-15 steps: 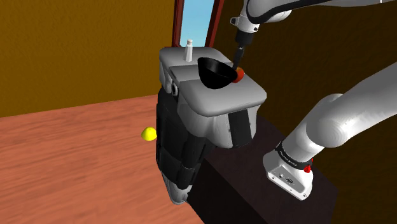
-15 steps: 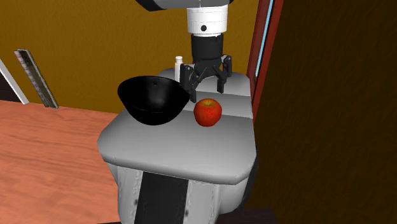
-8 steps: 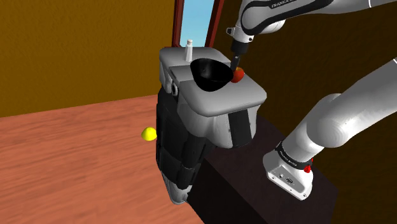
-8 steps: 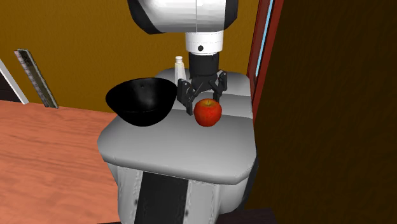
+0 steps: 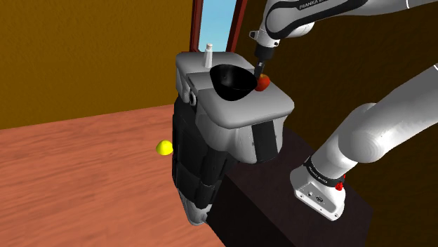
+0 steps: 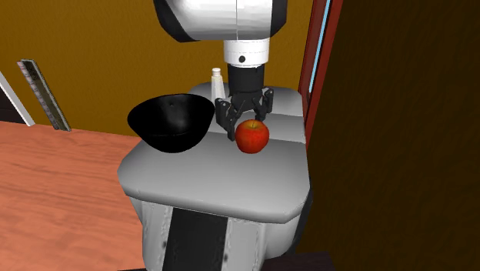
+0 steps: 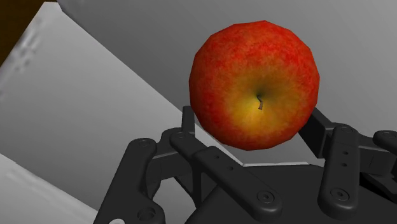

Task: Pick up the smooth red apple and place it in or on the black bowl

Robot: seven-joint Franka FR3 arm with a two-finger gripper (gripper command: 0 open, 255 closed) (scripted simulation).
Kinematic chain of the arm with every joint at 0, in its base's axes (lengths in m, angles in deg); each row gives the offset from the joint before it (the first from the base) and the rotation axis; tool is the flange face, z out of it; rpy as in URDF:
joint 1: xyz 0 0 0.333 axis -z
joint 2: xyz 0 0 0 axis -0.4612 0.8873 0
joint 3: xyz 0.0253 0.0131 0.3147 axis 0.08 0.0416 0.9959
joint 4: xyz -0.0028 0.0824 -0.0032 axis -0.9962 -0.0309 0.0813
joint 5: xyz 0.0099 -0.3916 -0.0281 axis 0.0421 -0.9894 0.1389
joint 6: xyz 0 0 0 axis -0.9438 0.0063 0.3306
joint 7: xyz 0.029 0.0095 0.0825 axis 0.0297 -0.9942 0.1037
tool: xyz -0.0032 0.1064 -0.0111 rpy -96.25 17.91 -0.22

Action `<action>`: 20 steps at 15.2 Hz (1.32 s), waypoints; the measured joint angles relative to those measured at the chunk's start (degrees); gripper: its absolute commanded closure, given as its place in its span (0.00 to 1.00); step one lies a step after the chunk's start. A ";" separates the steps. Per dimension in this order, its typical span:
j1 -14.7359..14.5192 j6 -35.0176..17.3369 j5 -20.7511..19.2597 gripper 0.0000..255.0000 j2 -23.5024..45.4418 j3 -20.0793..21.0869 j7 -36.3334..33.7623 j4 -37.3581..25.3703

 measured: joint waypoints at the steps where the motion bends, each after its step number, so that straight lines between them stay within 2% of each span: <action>1: -0.02 0.00 0.01 1.00 -0.01 0.02 0.00 0.00; 9: -0.03 0.37 0.00 1.00 -0.22 0.07 -0.04 -0.15; 20: -0.06 9.01 -0.14 1.00 -3.37 0.55 -0.34 -5.63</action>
